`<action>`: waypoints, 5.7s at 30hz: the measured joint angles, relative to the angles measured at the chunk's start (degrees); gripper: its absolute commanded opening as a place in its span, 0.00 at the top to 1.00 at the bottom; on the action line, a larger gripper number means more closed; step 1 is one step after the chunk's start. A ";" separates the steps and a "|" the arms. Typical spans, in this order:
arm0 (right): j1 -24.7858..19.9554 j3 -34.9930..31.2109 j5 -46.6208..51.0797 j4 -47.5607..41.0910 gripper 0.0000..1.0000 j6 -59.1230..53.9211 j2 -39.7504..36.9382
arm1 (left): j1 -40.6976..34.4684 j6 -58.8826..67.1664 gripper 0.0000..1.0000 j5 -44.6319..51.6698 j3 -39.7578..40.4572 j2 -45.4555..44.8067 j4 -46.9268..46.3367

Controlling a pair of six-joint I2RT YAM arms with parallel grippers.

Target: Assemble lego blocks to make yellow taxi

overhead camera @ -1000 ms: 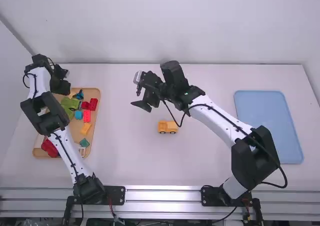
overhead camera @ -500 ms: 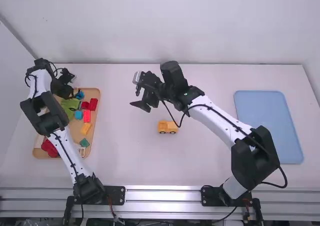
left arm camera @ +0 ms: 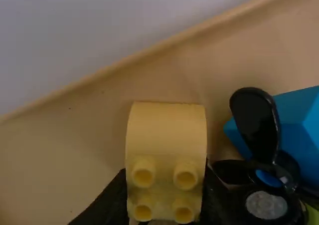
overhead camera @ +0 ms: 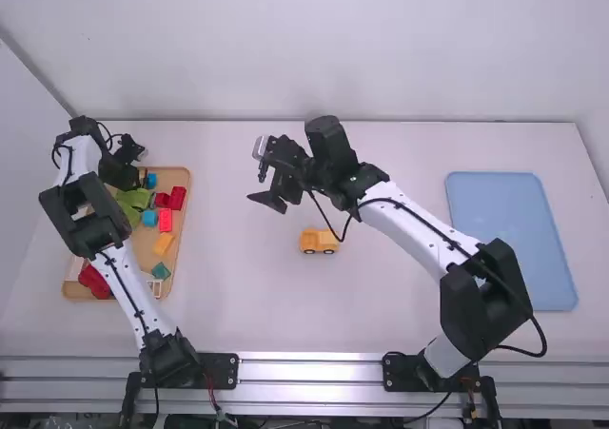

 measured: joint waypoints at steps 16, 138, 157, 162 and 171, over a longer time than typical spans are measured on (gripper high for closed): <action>-3.06 0.00 2.86 1.20 0.01 3.21 0.00 | 1.33 -9.14 0.90 7.26 1.25 -6.64 -5.60; -20.41 -15.34 -41.13 18.03 0.73 3.06 0.00 | -41.90 -42.14 0.94 66.66 -78.49 -51.25 91.56; -25.00 -15.34 -12.46 9.49 0.01 7.56 -1.66 | -45.03 -40.17 0.98 25.68 -65.37 -51.19 28.28; -25.14 -15.34 -0.70 5.90 0.01 7.45 -6.38 | -48.83 -47.54 0.98 9.60 -60.57 -47.82 21.53; -25.11 -15.34 6.25 3.93 0.01 7.45 -8.70 | -52.28 -68.39 0.98 -2.23 -61.11 -40.85 18.97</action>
